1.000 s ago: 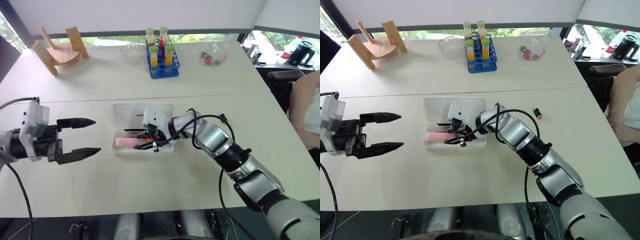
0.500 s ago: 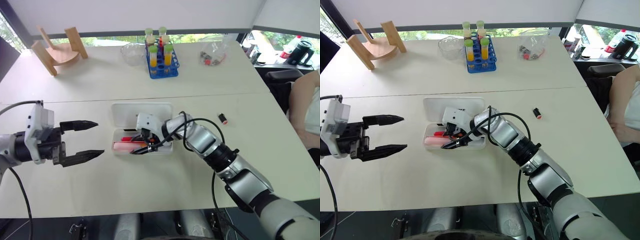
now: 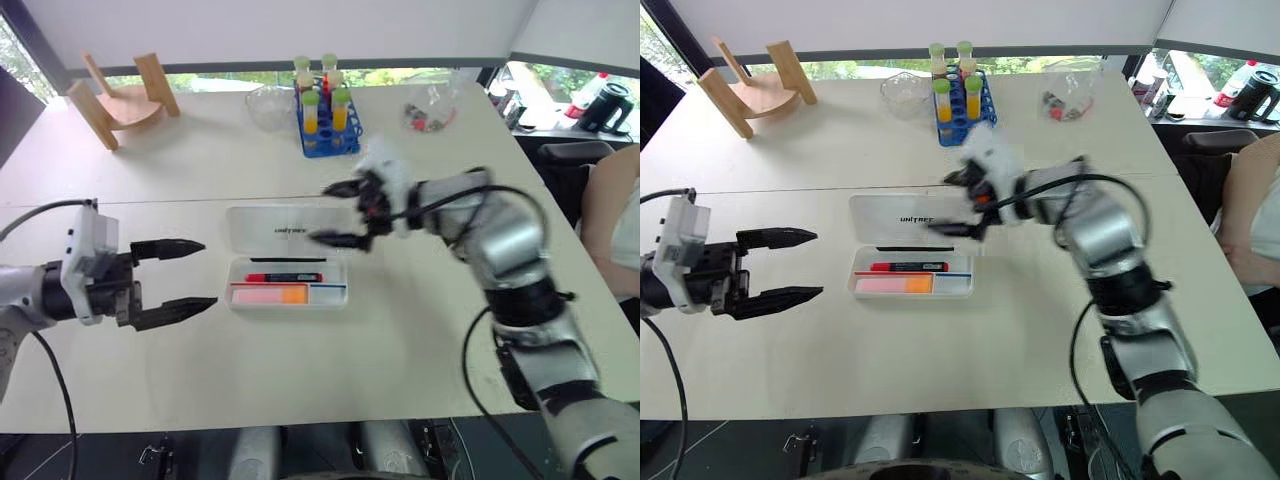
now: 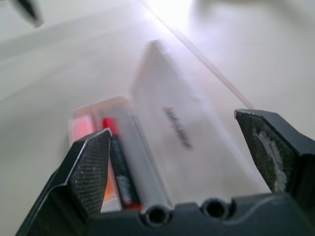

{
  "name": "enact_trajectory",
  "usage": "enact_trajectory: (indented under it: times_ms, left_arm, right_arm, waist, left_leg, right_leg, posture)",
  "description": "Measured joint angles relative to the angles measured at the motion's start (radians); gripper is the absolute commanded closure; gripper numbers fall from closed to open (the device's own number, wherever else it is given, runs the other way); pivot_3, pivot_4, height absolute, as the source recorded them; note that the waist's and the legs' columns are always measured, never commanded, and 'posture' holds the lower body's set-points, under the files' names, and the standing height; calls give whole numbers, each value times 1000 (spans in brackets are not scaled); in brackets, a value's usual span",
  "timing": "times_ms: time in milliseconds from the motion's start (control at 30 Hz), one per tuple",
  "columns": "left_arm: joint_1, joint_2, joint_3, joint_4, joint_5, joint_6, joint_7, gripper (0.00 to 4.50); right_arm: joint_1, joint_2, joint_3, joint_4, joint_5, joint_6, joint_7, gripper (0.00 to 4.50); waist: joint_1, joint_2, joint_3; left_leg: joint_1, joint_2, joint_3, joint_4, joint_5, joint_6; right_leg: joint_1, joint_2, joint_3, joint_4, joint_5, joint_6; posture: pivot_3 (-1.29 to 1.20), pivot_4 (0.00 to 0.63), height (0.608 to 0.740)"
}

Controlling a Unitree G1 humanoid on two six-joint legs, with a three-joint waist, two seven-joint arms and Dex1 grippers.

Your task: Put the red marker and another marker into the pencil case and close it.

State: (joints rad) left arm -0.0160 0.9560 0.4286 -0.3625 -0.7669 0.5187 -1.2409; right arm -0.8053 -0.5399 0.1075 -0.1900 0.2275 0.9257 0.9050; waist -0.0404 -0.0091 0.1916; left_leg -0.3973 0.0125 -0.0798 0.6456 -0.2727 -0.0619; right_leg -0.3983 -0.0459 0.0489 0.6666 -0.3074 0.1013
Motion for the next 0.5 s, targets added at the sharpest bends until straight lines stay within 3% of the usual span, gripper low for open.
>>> enact_trajectory:
  times_ms: [133, 267, 500]
  left_arm:
    - [-18, -10, -32, 5, -3, -2, -12, 0]
    - [-48, -21, -64, 20, 0, -24, -24, 0]
    - [-80, -25, -95, 47, 6, -32, -28, 0]
  right_arm:
    - [141, -101, -149, -11, -38, 112, -155, 41]
    - [249, -109, -177, 35, -67, 114, -249, 41]
    - [305, -102, -179, 219, -87, 16, -321, 41]
  waist:
    - [-1, 0, 0]
    - [-11, 1, 0]
    - [-7, 1, 0]
  left_leg:
    - [0, 0, 1, 0, 0, 0]
    - [2, 0, 4, 0, 0, 0]
    - [2, 0, 4, 0, 0, 0]
  right_leg:
    - [0, 0, 0, 0, 0, 0]
    - [0, 1, 3, 1, 0, 0]
    - [0, 1, 3, 1, 0, 0]
  posture:
    - [0, 150, 740]
    - [0, 150, 740]
    - [0, 150, 740]
